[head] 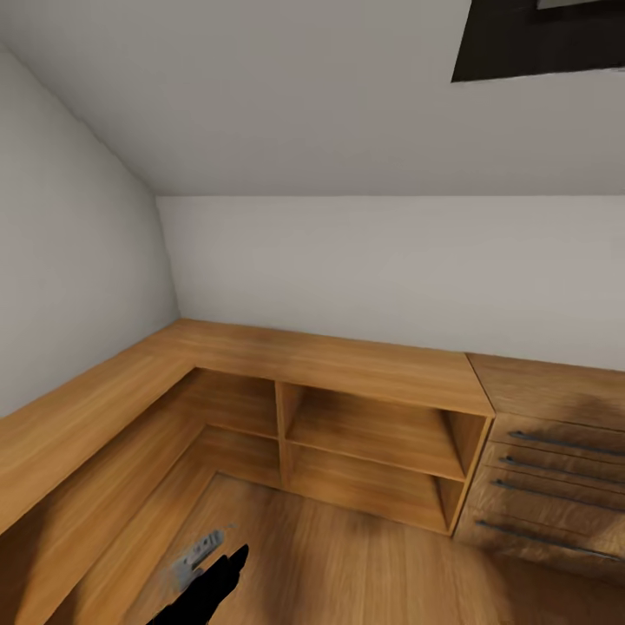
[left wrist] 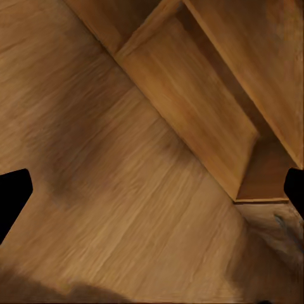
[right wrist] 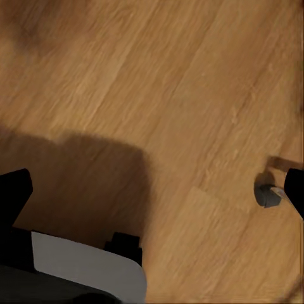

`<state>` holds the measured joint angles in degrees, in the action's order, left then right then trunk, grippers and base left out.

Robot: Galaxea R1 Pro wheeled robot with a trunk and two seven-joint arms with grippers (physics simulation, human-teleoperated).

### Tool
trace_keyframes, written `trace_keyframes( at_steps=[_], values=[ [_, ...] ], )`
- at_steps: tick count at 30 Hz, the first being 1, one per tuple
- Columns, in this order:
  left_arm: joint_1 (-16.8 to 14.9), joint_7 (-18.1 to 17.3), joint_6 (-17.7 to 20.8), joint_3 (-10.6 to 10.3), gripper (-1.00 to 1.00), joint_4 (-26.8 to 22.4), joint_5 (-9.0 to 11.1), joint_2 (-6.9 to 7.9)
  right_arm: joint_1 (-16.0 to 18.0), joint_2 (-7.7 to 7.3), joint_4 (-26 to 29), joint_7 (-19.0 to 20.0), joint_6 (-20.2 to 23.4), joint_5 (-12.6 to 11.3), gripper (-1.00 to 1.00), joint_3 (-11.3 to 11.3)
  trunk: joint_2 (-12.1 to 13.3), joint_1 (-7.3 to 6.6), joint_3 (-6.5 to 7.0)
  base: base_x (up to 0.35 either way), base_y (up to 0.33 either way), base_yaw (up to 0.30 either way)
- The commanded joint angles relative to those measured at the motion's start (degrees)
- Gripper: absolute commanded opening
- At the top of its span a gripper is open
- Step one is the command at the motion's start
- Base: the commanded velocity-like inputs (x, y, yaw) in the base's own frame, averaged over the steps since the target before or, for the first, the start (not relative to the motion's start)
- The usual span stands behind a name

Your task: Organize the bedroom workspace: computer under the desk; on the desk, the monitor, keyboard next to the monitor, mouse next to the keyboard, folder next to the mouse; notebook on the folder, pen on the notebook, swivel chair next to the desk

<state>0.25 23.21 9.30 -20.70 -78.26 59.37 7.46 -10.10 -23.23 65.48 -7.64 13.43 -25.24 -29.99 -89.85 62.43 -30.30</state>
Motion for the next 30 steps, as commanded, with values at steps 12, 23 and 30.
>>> trace_keyframes(
  at_steps=[12, 23, 30],
  values=[
    [-10.9, -14.5, 14.1, -2.2, 1.0, 8.7, 0.3, -2.18, -1.4, -0.15, -4.1, -2.0, -6.7, -0.3, 1.0, -0.1, 0.0, 0.02, -0.04, 0.026, 0.0, -0.298],
    [-32.2, -17.7, 18.4, -8.0, 1.0, 38.1, -0.1, -14.45, -1.5, -0.15, -4.3, -2.0, -7.0, -0.1, 1.0, 0.3, 0.0, 0.02, -0.04, 0.0, 0.0, -0.298],
    [-34.5, -18.0, 13.7, -9.8, 1.0, 45.7, -0.2, -15.82, -1.5, -0.13, -4.6, -2.1, -7.0, -0.2, 1.0, 0.4, 0.0, 0.02, -0.04, 0.0, 0.0, -0.298]
  ],
)
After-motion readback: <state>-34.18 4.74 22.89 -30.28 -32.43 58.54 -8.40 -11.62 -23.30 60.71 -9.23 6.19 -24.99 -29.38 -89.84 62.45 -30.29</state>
